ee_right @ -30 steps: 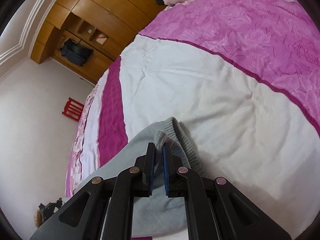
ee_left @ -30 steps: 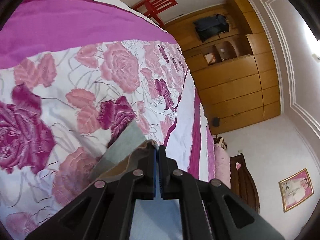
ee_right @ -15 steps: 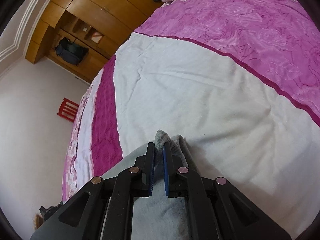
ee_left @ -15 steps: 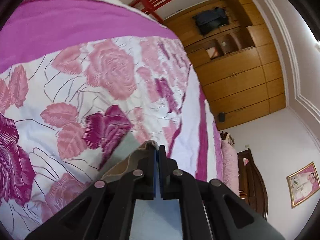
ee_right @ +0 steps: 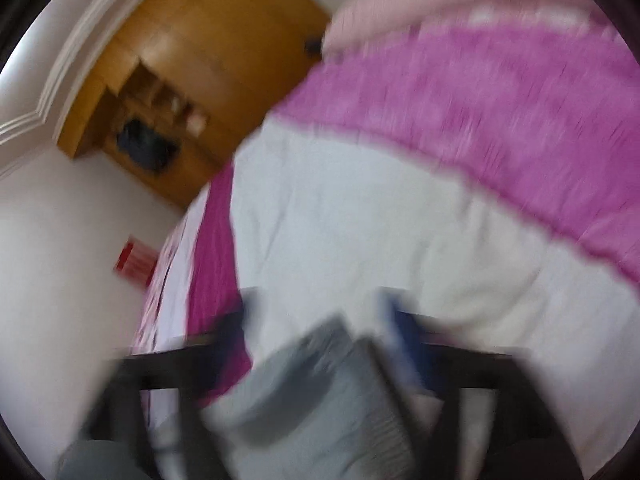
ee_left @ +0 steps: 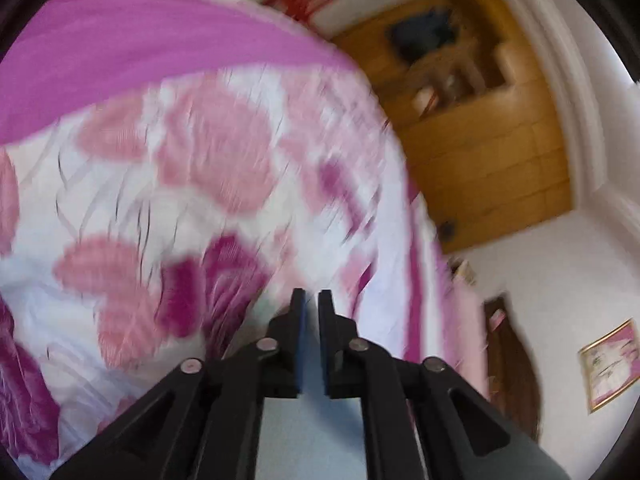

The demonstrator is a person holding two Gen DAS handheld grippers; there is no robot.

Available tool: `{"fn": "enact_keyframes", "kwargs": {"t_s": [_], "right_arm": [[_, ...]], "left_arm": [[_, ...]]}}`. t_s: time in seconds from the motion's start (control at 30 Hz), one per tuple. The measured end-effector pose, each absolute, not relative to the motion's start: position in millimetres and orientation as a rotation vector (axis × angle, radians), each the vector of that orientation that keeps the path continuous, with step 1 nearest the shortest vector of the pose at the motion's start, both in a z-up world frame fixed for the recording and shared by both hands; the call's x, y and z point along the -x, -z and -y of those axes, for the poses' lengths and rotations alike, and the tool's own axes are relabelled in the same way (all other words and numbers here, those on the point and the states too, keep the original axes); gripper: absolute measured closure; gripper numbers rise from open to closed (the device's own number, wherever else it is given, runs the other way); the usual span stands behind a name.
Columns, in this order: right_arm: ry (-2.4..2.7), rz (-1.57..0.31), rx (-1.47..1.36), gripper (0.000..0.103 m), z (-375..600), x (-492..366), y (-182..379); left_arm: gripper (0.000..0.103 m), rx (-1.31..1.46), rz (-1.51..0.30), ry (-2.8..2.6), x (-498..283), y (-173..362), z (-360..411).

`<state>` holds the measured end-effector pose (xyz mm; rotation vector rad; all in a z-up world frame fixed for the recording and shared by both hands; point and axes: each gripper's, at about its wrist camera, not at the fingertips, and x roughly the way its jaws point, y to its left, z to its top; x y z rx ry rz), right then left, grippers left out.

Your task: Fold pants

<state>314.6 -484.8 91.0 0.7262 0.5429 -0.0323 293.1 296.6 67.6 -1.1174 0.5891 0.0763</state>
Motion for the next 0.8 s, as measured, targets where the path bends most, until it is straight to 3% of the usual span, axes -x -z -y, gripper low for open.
{"fn": "enact_keyframes", "kwargs": {"t_s": [0.07, 0.1, 0.17, 0.23, 0.47, 0.63, 0.8], "right_arm": [[0.032, -0.527, -0.689, 0.000, 484, -312, -98], [0.035, -0.548, -0.671, 0.000, 483, -312, -98], [0.041, -0.592, -0.650, 0.000, 479, -311, -93], [0.051, -0.674, -0.643, 0.000, 474, -310, -82], [0.046, -0.827, -0.683, 0.000, 465, -282, -51], [0.024, -0.881, -0.783, 0.000, 456, -266, -44], [0.040, -0.932, -0.762, 0.000, 439, -239, -34]], "left_arm": [[0.024, 1.170, -0.354, -0.081, -263, -84, -309], [0.016, 1.163, -0.226, -0.080, -245, -96, -313], [0.015, 1.100, -0.187, -0.065, -228, -114, -321], [0.015, 1.059, -0.270, -0.051, -225, -117, -326], [0.019, 1.250, -0.581, 0.059, -197, -72, -324], [0.019, 1.196, -0.815, 0.088, -195, -48, -295], [0.021, 1.147, -0.889, 0.120, -220, -34, -281]]}}
